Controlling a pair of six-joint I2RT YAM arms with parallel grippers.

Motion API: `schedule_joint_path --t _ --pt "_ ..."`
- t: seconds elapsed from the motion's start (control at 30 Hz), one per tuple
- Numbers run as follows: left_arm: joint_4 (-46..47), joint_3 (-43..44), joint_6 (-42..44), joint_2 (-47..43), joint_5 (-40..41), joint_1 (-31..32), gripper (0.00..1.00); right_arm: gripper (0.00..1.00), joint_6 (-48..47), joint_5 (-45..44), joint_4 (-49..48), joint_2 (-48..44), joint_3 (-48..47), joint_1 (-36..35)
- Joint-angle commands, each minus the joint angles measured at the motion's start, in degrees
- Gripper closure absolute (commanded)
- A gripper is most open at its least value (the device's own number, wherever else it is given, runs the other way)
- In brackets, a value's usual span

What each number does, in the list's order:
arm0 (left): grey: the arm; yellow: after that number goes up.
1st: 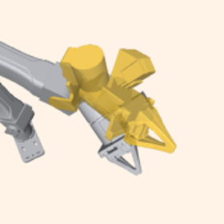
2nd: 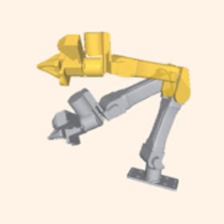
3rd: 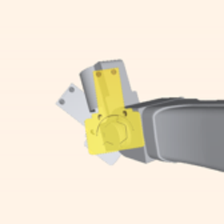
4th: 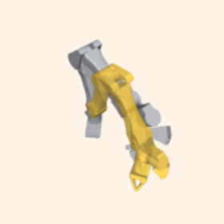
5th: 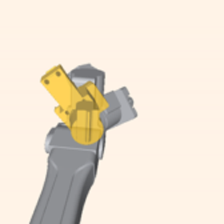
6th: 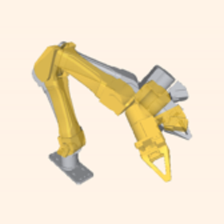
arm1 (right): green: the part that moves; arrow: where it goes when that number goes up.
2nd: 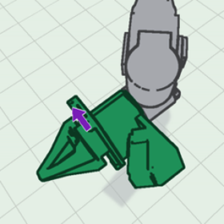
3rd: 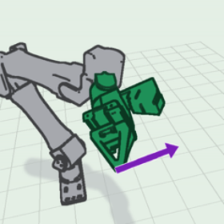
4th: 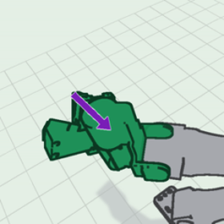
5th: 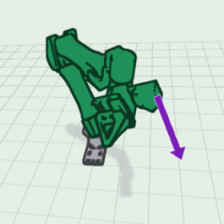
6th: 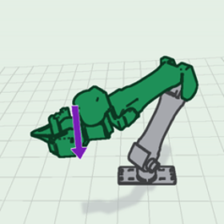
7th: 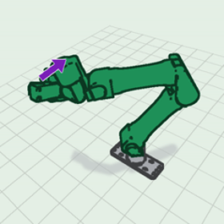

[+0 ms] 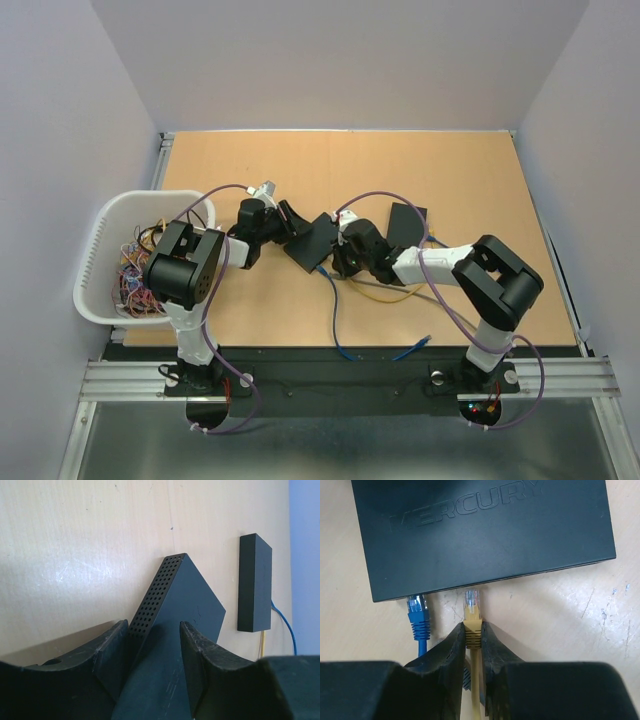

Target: Insert the plug into the switch port

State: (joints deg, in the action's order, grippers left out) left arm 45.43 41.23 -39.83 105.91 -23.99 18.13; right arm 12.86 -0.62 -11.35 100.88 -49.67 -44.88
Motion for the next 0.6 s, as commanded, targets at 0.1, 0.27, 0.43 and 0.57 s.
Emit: schedule_joint_path --t 0.1,0.27,0.43,0.57 --pt "3.6 -1.2 1.0 -0.1 -3.3 0.0 0.45 0.99 0.2 -1.4 -2.6 0.1 -1.4 -0.5" --pt "4.1 -1.3 1.6 0.1 -4.0 0.1 0.46 1.0 0.8 -1.1 -2.4 1.7 -2.8 -0.5" --pt "5.1 -2.6 1.8 0.4 -4.2 0.1 0.47 0.99 1.0 -1.4 -2.2 2.3 -4.5 -0.5" --pt "6.2 -3.8 1.8 0.9 -4.7 0.3 0.48 1.0 1.1 -1.1 -1.7 2.9 -6.6 -0.5"
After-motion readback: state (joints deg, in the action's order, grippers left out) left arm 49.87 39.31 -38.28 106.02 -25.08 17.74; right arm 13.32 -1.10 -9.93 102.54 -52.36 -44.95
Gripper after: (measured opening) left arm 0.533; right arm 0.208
